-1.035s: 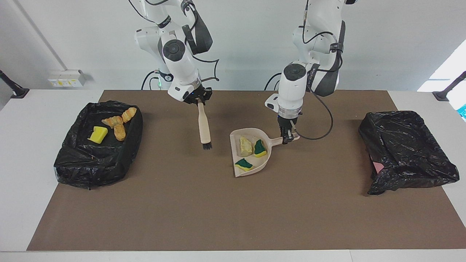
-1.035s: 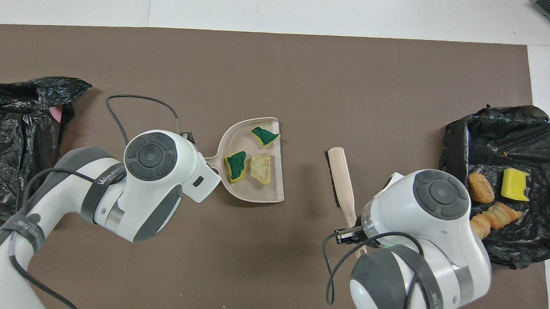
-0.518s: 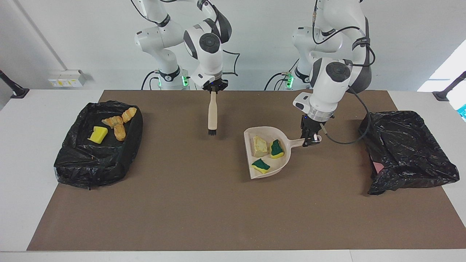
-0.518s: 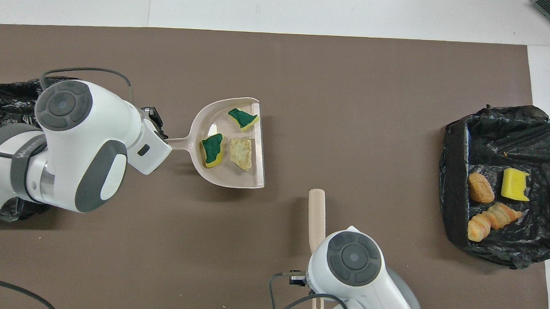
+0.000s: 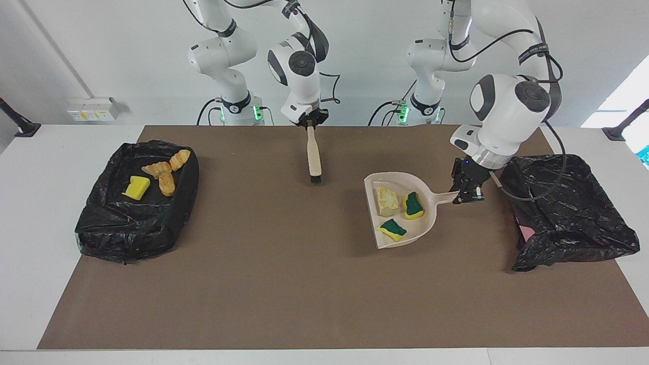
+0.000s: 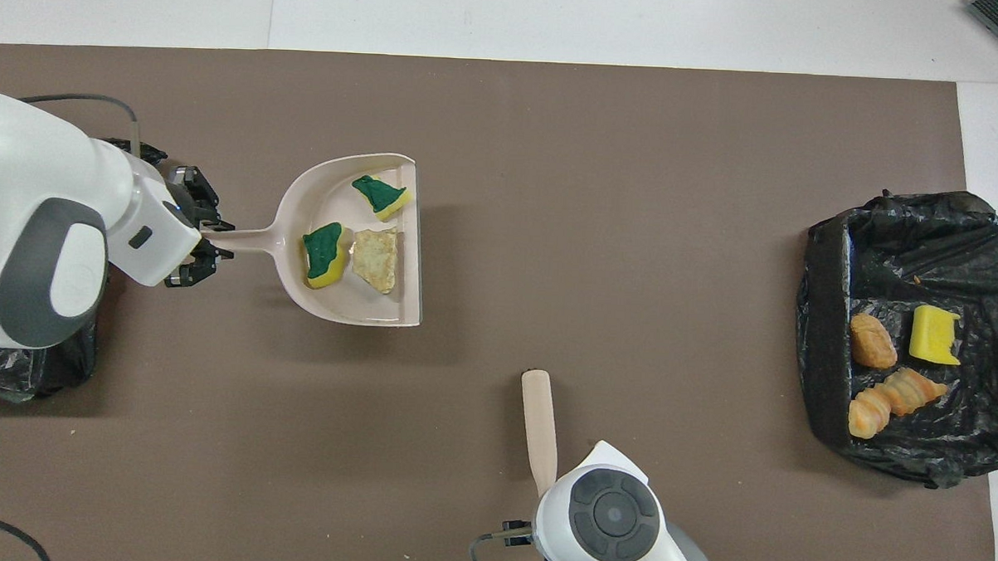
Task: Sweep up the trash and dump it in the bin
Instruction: 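Carry the loaded dustpan with the left gripper toward the black bag beside it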
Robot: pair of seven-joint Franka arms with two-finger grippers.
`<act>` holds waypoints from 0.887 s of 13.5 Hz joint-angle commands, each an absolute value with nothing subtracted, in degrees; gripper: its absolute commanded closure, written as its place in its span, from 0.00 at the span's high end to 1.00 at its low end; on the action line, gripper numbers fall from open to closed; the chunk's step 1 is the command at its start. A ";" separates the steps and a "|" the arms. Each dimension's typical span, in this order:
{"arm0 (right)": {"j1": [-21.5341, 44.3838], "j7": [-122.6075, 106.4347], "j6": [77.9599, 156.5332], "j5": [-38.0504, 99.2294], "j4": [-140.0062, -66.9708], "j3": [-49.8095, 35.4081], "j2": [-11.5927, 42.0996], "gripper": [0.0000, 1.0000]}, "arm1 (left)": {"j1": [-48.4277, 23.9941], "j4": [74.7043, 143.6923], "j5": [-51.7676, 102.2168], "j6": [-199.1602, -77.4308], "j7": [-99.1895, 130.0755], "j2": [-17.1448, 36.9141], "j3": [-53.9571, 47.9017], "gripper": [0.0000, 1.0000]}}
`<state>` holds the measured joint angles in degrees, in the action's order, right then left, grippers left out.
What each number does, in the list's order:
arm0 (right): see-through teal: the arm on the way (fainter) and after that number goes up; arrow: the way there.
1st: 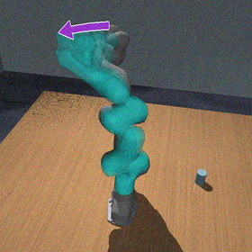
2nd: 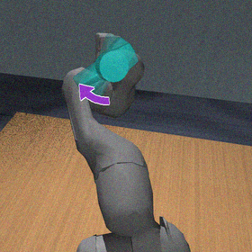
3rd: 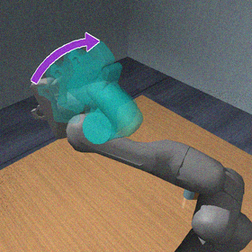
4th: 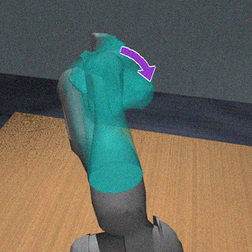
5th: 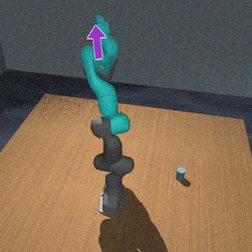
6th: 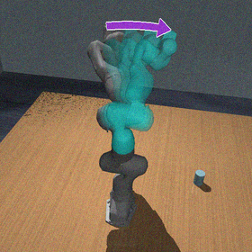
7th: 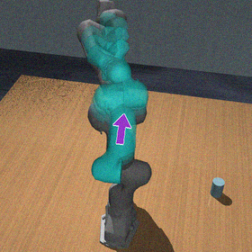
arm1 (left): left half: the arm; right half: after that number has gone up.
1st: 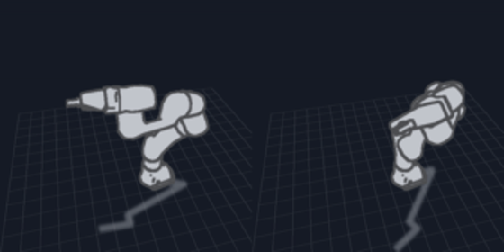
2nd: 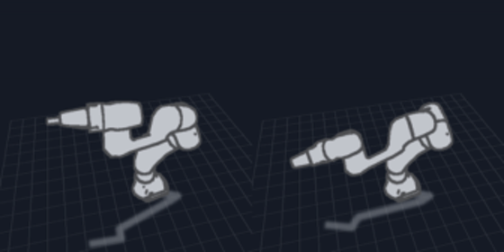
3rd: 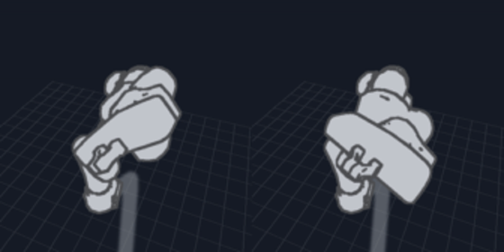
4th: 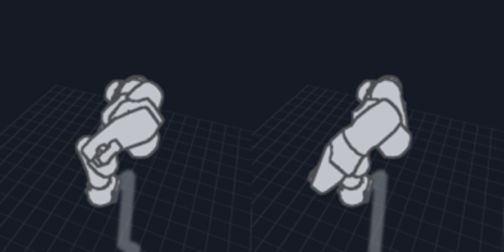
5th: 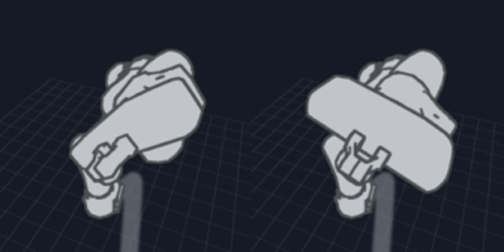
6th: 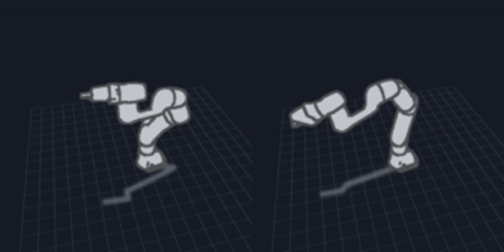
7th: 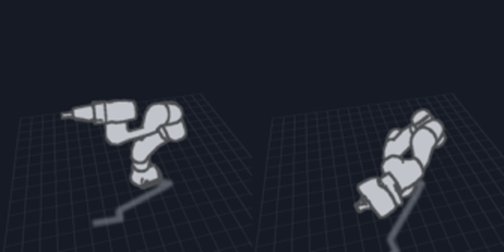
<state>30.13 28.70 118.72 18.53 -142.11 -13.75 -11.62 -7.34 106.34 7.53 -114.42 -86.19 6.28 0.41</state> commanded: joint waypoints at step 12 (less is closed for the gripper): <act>31.12 27.87 124.46 22.33 -140.91 -13.10 -8.17 1.00 | 15.19 93.25 16.35 -97.03 -108.10 7.21 0.35 0.00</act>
